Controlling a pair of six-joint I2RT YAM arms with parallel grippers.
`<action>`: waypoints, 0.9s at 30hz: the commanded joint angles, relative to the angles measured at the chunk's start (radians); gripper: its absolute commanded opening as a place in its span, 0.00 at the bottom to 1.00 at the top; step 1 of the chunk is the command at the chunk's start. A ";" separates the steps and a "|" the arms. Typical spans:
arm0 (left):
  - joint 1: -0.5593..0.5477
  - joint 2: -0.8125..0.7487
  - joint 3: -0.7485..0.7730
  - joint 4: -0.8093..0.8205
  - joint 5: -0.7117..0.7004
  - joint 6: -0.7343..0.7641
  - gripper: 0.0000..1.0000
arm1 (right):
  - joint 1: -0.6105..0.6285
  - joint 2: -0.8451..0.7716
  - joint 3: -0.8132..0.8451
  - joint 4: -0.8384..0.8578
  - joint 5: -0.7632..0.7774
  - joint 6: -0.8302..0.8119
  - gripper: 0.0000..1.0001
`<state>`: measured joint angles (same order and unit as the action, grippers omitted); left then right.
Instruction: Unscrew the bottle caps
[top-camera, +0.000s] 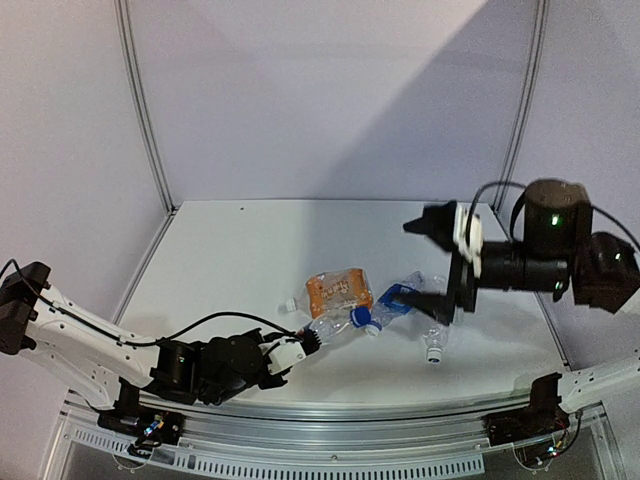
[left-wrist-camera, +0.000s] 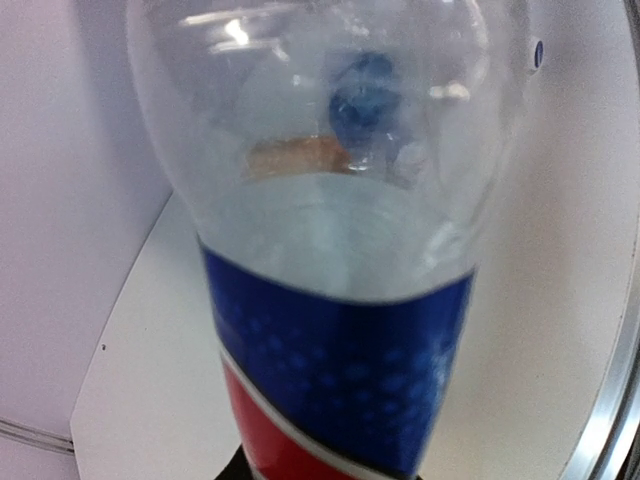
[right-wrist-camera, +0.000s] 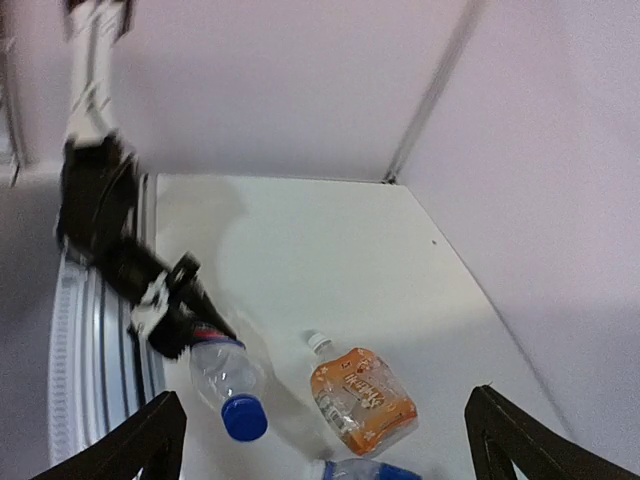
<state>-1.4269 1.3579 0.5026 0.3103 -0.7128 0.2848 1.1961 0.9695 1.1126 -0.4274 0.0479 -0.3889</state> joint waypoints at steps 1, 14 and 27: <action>-0.004 -0.006 0.022 0.021 -0.019 -0.009 0.00 | -0.071 0.174 0.257 -0.370 0.147 0.676 0.99; -0.012 0.032 0.039 0.010 -0.044 0.001 0.00 | -0.165 0.334 0.205 -0.418 -0.279 1.074 0.73; -0.013 0.016 0.034 0.018 -0.050 -0.002 0.00 | -0.174 0.420 0.183 -0.331 -0.413 1.131 0.62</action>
<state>-1.4277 1.3907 0.5247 0.3096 -0.7513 0.2863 1.0328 1.3651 1.3075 -0.7872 -0.3187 0.7132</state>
